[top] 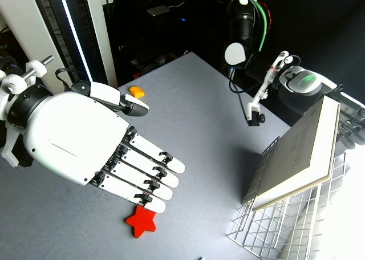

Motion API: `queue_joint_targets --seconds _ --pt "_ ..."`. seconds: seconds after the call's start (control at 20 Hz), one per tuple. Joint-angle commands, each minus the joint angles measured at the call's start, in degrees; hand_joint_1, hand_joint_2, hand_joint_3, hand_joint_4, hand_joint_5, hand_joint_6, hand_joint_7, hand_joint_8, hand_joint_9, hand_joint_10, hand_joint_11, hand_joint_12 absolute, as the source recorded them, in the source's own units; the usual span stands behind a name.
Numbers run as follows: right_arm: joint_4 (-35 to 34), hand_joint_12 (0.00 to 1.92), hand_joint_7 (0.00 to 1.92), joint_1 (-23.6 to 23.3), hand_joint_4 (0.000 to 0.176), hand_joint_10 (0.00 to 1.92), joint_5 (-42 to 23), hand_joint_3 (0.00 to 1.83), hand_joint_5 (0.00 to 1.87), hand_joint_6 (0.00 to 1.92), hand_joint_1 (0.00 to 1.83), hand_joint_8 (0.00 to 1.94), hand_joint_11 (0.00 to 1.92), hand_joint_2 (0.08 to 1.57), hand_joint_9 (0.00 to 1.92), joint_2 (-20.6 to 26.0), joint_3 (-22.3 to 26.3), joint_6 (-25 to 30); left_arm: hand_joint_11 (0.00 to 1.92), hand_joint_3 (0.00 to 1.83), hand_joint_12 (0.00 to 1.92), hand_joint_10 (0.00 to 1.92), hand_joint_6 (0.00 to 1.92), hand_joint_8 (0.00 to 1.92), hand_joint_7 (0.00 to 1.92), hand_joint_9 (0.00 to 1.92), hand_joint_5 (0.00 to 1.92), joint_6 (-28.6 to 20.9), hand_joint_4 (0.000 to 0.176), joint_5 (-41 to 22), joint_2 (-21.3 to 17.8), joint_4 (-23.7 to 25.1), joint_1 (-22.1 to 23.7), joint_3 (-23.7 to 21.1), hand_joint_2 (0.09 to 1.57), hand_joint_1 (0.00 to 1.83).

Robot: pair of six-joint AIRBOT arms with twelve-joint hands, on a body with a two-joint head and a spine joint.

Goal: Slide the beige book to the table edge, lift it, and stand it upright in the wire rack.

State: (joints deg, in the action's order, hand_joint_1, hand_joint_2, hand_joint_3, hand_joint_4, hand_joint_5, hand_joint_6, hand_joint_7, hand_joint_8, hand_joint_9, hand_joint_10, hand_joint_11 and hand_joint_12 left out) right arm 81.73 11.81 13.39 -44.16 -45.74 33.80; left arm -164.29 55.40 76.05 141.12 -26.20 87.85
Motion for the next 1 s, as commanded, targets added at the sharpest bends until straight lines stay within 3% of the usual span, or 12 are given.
queue_joint_targets --seconds 0.0,0.65,0.95 --pt "1.21 0.00 0.00 -0.89 0.000 0.00 -0.38 0.00 0.00 0.00 0.00 0.00 0.00 1.10 0.00 0.30 0.19 0.11 0.00 0.00 0.51 0.00 0.00 0.00 0.11 0.14 0.00 0.08 0.000 3.94 -1.21 3.37 0.92 0.42 0.72 0.42" --pt "1.21 0.00 0.00 -0.93 0.000 0.00 -0.99 0.00 0.00 0.00 0.00 0.00 0.00 1.10 0.00 0.32 0.36 0.10 0.00 0.00 0.48 0.00 0.00 0.00 0.10 0.13 0.00 2.40 0.000 -10.53 -8.45 16.10 7.18 2.74 0.70 0.40" --pt "1.21 0.00 0.00 -0.93 0.000 0.00 -1.13 0.00 0.00 0.00 0.00 0.00 0.00 1.10 0.00 0.39 0.58 -0.11 0.00 0.00 0.48 0.01 0.00 0.01 0.12 0.14 0.01 2.85 0.000 -24.39 -12.38 29.84 14.03 1.62 0.71 0.37"
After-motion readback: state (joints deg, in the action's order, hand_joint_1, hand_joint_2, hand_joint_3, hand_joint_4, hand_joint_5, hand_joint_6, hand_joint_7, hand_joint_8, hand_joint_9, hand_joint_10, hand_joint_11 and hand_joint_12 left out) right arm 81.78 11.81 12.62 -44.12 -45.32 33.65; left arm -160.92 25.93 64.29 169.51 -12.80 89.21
